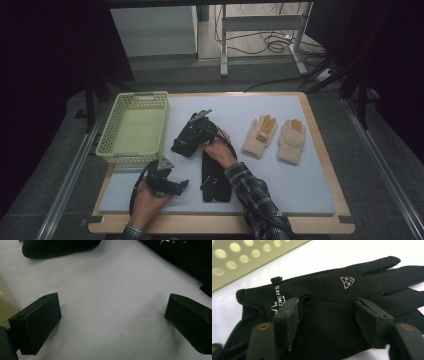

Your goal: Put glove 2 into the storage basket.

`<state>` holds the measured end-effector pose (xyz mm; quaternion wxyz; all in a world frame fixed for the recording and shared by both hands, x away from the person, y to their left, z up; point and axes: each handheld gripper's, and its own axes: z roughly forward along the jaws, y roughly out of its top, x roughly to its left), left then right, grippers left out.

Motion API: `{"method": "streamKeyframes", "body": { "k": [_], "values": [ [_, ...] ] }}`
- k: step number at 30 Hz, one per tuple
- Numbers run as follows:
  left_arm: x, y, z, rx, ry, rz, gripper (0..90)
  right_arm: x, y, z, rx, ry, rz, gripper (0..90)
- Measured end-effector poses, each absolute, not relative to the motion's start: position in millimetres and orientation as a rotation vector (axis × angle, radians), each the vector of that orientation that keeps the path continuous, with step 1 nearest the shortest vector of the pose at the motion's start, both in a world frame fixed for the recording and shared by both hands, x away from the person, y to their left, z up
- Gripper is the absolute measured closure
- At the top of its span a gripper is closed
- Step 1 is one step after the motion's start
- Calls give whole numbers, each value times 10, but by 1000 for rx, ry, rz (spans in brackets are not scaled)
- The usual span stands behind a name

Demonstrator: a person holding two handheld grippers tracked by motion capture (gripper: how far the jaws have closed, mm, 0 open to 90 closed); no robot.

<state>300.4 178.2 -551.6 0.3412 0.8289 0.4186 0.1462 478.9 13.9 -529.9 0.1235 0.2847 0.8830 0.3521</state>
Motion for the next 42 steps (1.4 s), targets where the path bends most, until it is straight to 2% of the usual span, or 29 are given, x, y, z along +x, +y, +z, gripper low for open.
{"method": "streamKeyframes", "body": {
  "k": [7,8,14,25,34,42],
  "values": [
    [3004,1782,-5516,2157,1088,381,5,4738,185,-5301,815,2578,1015,801],
    [3004,1781,-5517,2157,1088,381,5,4731,194,-5297,813,2578,1011,821],
    [3005,1780,-5518,2153,1089,380,5,4714,216,-5255,775,2574,983,868],
    [3007,1784,-5517,2159,1085,384,5,4615,36,-4953,667,2587,1080,873],
    [3006,1784,-5517,2159,1084,382,5,4389,-224,-4646,591,2586,1159,873],
    [3005,1784,-5515,2159,1086,382,5,4046,-490,-4434,512,2587,1182,873]
  ]
}}
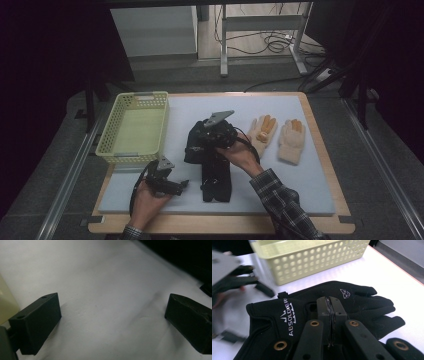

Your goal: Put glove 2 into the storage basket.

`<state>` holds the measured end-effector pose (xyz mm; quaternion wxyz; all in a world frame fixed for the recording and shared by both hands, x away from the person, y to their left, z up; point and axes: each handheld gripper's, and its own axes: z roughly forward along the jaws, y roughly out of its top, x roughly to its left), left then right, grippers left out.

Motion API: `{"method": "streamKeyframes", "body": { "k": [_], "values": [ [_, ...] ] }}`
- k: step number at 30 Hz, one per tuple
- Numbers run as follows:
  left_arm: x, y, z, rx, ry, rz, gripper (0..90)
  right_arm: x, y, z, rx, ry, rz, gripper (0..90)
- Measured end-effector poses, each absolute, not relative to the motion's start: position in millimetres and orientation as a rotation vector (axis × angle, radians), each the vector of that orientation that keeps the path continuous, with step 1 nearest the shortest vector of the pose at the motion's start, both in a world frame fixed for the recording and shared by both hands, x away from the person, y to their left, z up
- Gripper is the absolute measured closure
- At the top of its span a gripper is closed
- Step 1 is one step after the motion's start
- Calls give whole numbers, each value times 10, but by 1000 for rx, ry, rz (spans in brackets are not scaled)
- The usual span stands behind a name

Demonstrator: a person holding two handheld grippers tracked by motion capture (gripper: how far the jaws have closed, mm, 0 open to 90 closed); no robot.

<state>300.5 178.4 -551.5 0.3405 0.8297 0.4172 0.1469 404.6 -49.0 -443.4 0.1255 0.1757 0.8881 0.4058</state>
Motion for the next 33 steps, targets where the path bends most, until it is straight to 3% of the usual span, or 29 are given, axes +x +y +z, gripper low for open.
{"method": "streamKeyframes", "body": {
  "k": [15,27,30,33],
  "values": [
    [3003,1777,-5519,2149,1093,381,5,3359,-928,-4503,365,2617,1170,873],
    [3003,1777,-5518,2148,1094,382,6,3348,-996,-5007,337,2705,1107,866],
    [3002,1777,-5519,2148,1094,383,6,3357,-1012,-5079,365,2715,1103,834],
    [3002,1777,-5519,2148,1094,383,6,3358,-1015,-5132,382,2703,1083,734]
  ]
}}
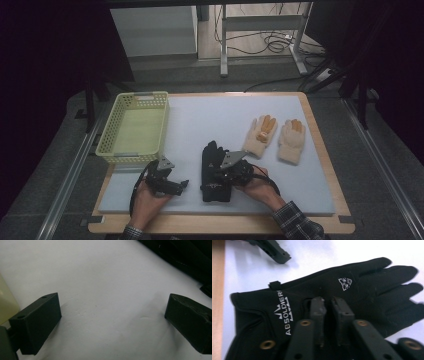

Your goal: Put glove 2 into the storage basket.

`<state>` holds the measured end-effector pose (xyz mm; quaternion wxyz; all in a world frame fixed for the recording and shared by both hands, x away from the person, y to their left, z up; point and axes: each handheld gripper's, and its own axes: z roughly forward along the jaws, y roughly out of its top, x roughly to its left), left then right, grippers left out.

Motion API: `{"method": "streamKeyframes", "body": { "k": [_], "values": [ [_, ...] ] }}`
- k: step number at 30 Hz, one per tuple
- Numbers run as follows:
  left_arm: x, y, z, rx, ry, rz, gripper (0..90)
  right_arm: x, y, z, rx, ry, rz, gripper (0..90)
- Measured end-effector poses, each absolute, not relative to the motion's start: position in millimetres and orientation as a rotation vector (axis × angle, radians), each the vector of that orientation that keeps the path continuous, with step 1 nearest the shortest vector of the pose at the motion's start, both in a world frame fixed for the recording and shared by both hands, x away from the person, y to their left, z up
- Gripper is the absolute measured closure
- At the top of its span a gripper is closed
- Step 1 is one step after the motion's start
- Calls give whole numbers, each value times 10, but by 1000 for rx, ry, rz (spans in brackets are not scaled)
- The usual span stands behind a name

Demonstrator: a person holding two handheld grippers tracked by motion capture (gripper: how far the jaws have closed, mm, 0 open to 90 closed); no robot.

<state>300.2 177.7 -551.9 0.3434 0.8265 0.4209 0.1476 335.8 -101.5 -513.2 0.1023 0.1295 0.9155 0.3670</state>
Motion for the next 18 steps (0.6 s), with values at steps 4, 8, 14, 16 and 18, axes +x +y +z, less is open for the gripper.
{"method": "streamKeyframes", "body": {
  "k": [4,8,14,16,18],
  "values": [
    [3002,1776,-5519,2148,1093,385,6,3357,-1032,-5075,423,2679,1109,630],
    [3003,1782,-5517,2143,1096,381,7,3363,-1134,-4975,497,2642,1160,584],
    [2952,1833,-5481,2143,1123,426,19,3369,-1357,-4935,601,2610,1186,546],
    [2924,1917,-5441,2111,1135,429,21,3351,-1424,-4938,630,2600,1187,515],
    [2891,2006,-5405,2094,1141,430,22,3317,-1482,-4948,653,2580,1180,503]
  ]
}}
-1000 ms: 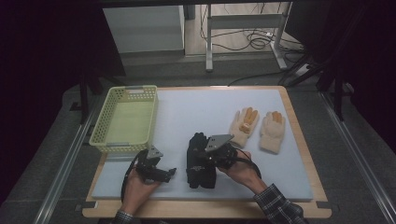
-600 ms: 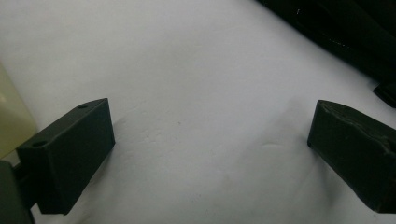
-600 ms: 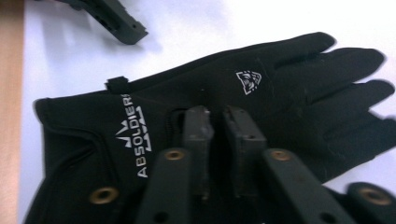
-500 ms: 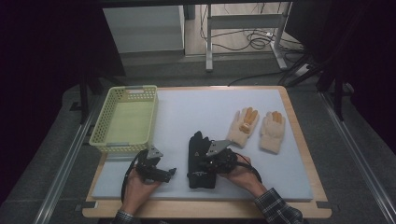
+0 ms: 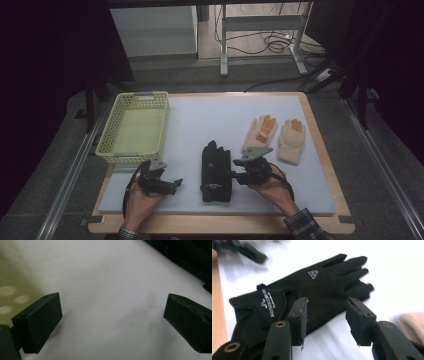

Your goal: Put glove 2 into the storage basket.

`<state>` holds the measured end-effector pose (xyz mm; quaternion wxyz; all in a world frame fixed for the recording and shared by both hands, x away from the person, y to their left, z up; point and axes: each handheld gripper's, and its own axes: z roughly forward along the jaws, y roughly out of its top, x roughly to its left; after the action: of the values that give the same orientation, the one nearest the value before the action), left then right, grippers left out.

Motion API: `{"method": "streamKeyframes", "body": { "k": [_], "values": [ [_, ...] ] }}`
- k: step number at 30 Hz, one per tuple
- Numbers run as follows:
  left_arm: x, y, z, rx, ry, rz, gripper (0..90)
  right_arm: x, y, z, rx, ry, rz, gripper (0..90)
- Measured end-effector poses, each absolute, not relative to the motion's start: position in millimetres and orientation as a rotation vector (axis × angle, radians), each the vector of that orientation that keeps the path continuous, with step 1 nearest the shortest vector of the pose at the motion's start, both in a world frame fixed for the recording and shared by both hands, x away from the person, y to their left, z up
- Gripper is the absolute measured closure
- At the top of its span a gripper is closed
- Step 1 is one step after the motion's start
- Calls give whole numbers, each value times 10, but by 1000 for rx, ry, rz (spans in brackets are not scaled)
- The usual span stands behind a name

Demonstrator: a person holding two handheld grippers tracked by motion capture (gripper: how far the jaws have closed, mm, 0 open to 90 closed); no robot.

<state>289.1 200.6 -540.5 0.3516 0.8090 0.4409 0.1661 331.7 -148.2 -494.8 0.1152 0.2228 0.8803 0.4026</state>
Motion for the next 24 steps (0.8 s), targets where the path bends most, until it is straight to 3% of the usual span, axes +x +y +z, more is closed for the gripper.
{"method": "streamKeyframes", "body": {
  "k": [3,7,10,24],
  "values": [
    [2844,2113,-5396,2080,1169,437,23,3245,-1553,-4973,671,2573,1157,516],
    [2800,2161,-5480,2106,1189,450,26,3135,-1640,-5038,695,2609,1148,762],
    [2809,2202,-5534,2103,1185,417,33,3058,-1664,-5117,694,2635,1158,883],
    [2807,2204,-5541,2104,1177,415,27,2940,-1413,-5317,635,2716,1163,885]
  ]
}}
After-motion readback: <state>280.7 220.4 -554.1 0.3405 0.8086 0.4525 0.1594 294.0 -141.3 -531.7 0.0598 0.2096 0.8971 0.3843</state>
